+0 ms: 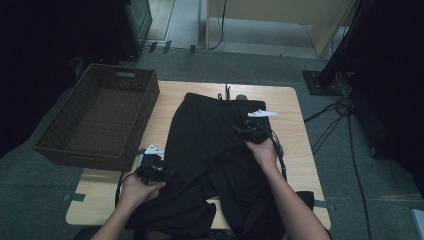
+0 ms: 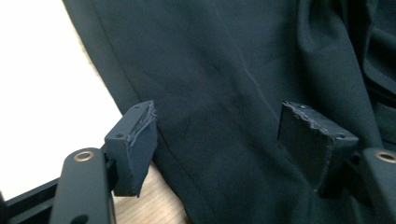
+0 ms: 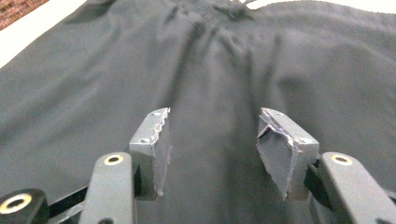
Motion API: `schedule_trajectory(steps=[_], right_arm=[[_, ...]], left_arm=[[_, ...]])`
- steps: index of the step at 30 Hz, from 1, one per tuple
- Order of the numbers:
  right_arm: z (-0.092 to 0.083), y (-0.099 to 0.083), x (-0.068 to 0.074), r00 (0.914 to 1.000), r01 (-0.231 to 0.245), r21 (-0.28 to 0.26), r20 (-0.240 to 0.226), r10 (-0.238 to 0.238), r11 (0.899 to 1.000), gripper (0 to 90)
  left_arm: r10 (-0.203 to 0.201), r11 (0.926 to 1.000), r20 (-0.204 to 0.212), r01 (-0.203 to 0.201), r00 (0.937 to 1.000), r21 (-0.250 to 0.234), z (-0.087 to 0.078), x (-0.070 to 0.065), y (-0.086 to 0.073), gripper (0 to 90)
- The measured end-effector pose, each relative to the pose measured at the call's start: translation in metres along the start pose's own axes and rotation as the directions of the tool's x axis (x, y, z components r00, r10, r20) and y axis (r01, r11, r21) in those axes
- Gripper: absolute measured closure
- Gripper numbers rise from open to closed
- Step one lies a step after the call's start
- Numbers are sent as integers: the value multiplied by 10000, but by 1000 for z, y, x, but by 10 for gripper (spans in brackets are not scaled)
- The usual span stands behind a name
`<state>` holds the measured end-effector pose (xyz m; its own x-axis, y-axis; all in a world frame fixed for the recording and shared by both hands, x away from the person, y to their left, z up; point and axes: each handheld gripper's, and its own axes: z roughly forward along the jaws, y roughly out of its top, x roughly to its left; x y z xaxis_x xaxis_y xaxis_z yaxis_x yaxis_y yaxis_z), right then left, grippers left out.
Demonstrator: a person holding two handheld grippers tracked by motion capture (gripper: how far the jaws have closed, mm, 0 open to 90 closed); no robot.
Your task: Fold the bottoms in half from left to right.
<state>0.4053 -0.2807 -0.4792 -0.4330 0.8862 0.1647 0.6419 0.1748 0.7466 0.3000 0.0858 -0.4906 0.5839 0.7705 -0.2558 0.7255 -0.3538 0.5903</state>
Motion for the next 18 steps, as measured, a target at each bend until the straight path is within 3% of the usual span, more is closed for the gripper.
schedule_trajectory(steps=[10,18], right_arm=[[42,26,21,9993,280,333,-267,-271,9991,461],[74,41,43,9978,446,389,-514,-426,9982,455]], left_arm=[[-245,9997,-40,245,9997,-65,-2,5,-2,333],[-42,10000,-176,42,9998,-37,-2,5,-3,344]])
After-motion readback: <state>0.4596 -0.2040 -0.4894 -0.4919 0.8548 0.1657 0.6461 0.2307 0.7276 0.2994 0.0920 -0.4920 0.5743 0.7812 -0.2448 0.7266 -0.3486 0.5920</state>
